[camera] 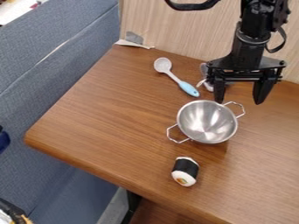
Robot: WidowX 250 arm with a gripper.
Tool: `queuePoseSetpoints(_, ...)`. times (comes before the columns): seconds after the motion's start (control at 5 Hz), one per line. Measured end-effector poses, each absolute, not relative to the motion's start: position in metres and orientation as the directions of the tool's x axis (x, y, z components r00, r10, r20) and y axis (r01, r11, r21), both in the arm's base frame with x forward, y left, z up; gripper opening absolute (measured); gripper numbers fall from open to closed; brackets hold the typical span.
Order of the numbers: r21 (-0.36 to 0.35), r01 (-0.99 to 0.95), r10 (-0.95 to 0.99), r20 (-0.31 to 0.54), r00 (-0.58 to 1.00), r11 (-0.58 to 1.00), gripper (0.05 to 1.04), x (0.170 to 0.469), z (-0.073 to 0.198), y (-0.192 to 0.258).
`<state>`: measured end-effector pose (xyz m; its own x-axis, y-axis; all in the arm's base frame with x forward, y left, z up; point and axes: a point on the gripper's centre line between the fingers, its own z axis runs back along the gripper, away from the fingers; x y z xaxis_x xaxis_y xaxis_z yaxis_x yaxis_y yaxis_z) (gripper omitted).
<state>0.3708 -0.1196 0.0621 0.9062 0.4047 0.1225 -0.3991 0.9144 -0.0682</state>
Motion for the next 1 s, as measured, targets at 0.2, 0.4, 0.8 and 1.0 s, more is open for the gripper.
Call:
queuePoseSetpoints(0.2, -0.040, -0.405, 0.407, 0.091, 0.909, 0.913, 1.001, 0.366, 0.046, -0.118)
queuePoseSetpoints(0.4, 0.015, -0.348, 0.346, 0.081, 0.935, 0.937, 1.001, 0.340, 0.027, -0.121)
queuePoseSetpoints(0.8, -0.054, -0.278, 0.282, 0.130, 0.950, 0.959, 1.001, 0.301, 0.051, -0.129)
queuePoseSetpoints(1.0, -0.027, -0.228, 0.230, 0.109, 0.967, 0.973, 1.001, 0.278, 0.041, -0.125)
